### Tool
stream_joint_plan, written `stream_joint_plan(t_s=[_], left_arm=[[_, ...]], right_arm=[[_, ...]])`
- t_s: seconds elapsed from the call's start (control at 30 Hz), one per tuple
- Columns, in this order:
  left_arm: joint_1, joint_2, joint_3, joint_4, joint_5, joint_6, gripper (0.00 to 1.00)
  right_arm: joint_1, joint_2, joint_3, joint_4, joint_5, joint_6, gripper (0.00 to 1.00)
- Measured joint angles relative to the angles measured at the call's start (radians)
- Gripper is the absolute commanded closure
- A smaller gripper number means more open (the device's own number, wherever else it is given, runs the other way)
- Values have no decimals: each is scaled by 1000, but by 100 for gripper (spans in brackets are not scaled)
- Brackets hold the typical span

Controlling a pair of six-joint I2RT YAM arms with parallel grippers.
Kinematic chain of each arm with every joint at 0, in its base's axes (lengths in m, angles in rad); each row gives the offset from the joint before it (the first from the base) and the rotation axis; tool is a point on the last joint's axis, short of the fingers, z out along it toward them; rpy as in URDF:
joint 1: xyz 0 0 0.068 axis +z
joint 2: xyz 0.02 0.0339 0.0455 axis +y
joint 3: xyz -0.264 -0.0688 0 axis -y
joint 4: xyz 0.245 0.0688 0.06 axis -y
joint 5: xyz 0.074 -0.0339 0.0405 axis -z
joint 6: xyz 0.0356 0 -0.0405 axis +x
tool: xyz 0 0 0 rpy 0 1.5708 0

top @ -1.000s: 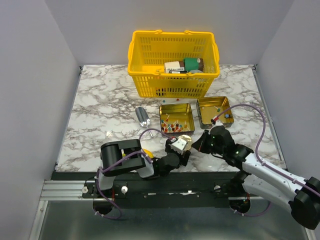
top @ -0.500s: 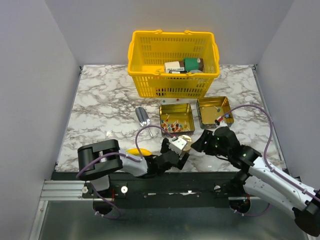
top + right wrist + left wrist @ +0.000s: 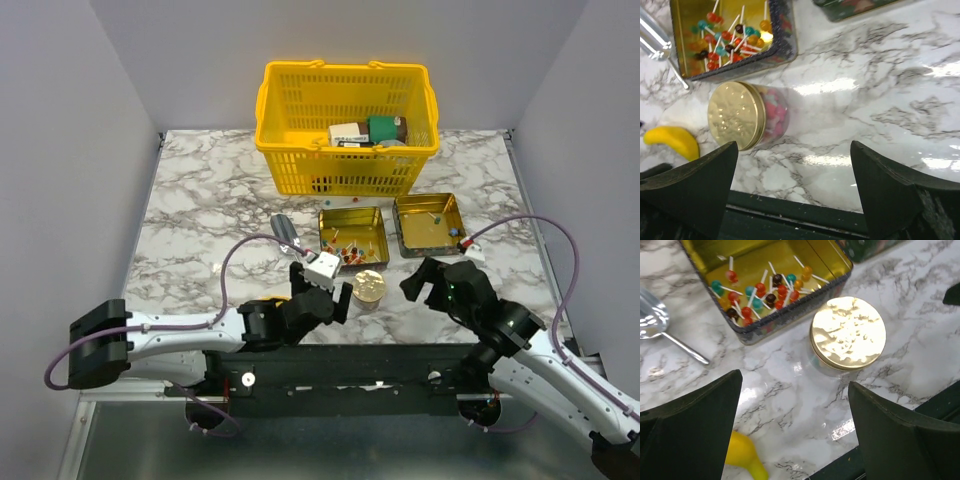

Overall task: Pack the candies
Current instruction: Reset both arms

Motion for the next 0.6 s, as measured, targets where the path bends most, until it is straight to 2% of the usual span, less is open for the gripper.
stream_joint_plan(t_s=[0.23,0.37,0.6], left_arm=[[13,-174,151,-346,-157,-86,1],[14,-282,150,-457,-216,-96,1],[14,-435,105,-544,-277,-98,1]], right_arm=[[0,-44,0,-50,117,0,0],[0,-37,0,-56,131,0,0],[0,-29,0,-61,137,0,0]])
